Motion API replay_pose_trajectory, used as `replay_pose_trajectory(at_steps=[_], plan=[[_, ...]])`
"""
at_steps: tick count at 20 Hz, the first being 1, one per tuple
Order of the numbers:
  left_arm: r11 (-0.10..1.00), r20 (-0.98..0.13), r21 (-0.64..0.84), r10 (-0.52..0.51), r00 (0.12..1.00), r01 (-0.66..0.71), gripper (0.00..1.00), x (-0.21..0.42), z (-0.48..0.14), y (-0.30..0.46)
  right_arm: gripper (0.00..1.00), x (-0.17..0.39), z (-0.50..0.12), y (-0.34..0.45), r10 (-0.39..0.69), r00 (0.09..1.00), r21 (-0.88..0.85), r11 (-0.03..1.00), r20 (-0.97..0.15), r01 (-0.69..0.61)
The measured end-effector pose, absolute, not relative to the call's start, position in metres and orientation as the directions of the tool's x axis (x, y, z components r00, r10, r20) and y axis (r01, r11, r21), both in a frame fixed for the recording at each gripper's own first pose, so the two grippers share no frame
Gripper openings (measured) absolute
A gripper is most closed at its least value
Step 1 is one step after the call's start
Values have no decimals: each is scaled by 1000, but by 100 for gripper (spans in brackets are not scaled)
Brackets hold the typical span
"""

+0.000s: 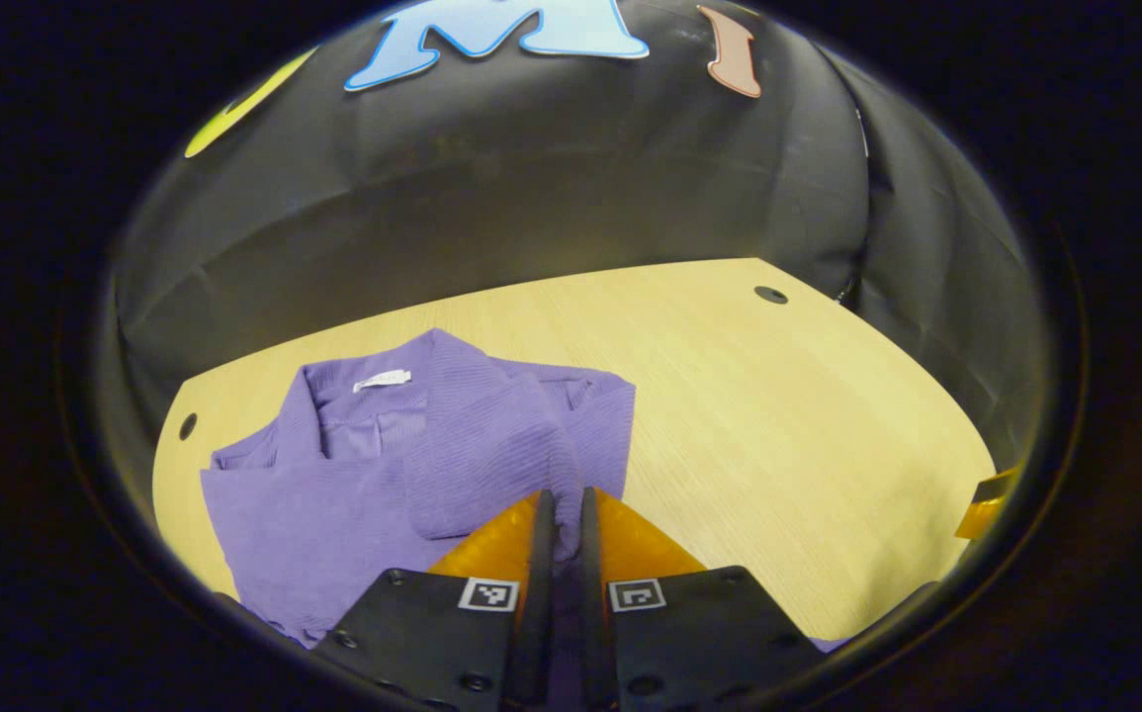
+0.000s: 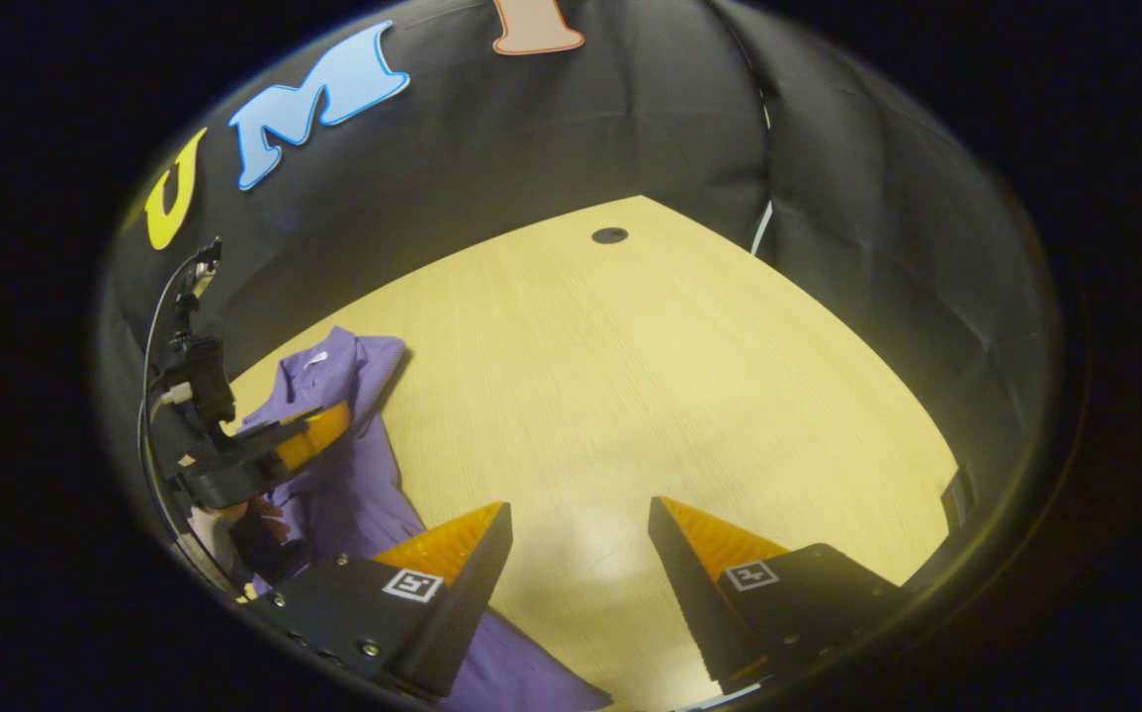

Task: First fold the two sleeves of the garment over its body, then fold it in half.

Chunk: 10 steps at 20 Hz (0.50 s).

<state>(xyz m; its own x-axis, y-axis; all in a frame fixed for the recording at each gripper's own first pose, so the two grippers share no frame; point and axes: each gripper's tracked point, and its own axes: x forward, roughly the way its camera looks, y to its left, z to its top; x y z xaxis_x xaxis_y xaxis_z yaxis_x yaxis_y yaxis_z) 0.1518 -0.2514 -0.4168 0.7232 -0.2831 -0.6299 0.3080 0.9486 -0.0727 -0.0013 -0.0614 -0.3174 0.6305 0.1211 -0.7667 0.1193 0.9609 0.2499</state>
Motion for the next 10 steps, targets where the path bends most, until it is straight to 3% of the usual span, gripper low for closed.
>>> replay_pose_trajectory(at_steps=[2,4,10], plan=[[946,-626,-86,-295,722,312,46,145,-409,-252,88,-3,-318,-56,131,632,253,962,-764,107],[945,-619,-95,-301,726,312,64,137,-402,-246,88,-5,-317,-48,142,634,257,962,-760,92],[947,-615,-73,-290,733,314,67,84,-378,-202,87,-22,-318,-18,188,623,262,965,-759,27]])
